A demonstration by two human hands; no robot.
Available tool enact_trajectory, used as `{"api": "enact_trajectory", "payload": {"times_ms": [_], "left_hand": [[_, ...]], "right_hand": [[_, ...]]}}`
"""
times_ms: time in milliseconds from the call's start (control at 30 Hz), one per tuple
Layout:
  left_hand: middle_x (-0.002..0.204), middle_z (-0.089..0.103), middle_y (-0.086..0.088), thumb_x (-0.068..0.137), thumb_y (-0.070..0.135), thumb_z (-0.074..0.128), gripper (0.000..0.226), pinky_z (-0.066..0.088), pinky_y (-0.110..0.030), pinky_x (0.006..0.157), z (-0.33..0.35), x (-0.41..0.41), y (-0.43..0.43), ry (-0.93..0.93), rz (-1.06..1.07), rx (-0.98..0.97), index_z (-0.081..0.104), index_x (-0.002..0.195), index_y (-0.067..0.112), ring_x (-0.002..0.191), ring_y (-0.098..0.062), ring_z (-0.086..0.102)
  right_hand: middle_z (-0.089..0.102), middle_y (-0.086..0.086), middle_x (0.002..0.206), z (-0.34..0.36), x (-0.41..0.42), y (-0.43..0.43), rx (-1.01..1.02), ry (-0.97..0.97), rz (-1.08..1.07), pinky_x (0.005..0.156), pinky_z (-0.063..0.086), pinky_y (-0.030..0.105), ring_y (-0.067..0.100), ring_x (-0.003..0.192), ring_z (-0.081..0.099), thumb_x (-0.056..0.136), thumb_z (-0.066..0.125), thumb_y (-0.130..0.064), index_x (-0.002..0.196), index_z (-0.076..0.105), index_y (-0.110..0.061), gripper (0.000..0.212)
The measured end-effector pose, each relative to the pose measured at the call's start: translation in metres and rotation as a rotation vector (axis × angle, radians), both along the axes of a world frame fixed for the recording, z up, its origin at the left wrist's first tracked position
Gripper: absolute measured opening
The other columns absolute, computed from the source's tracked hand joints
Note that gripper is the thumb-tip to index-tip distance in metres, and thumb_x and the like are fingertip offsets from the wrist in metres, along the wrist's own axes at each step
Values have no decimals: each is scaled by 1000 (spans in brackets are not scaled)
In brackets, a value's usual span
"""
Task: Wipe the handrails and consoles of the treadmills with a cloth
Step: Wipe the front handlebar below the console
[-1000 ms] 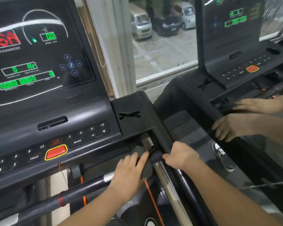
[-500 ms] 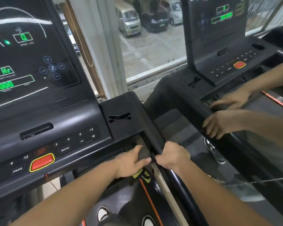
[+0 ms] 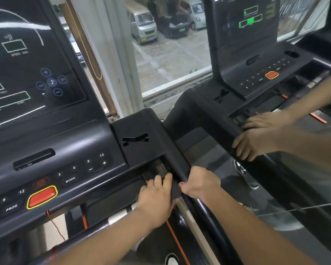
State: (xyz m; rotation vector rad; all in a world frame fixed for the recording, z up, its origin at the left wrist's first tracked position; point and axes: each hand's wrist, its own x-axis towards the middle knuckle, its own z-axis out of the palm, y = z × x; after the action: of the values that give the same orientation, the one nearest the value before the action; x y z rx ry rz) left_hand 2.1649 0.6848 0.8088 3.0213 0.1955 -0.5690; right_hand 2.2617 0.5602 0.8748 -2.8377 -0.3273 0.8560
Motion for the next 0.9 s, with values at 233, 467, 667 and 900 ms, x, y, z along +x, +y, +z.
{"api": "enact_trajectory", "payload": {"times_ms": [233,467,667,900], "left_hand": [[125,57,-2,97,69,47,77,50,-20,62,17,43,55,358,284,-756,24,158,28,94,-16,65],[138,59,-11,98,63,51,78,46,-31,95,2,23,37,118,273,-651,22,158,22,121,-29,60],[136,53,-6,82,49,70,86,52,-42,94,-21,-63,26,-266,54,-88,28,153,25,114,-29,58],[132,58,-5,54,36,88,103,49,-39,102,-19,-193,107,-380,115,-3,45,146,23,115,-28,61]], "right_hand": [[60,-4,89,0,1,5,-42,33,-23,73,47,31,24,94,64,89,66,-46,101,53,-21,30],[65,2,110,-2,-3,9,-70,44,-24,76,48,33,26,104,64,84,65,-46,112,57,-19,39],[29,23,160,-31,-43,-1,-130,-208,112,99,48,41,33,145,39,102,49,-45,158,7,3,84],[35,5,161,-37,-57,18,77,-350,647,120,33,36,22,151,29,91,67,-30,149,43,-17,64]]}}
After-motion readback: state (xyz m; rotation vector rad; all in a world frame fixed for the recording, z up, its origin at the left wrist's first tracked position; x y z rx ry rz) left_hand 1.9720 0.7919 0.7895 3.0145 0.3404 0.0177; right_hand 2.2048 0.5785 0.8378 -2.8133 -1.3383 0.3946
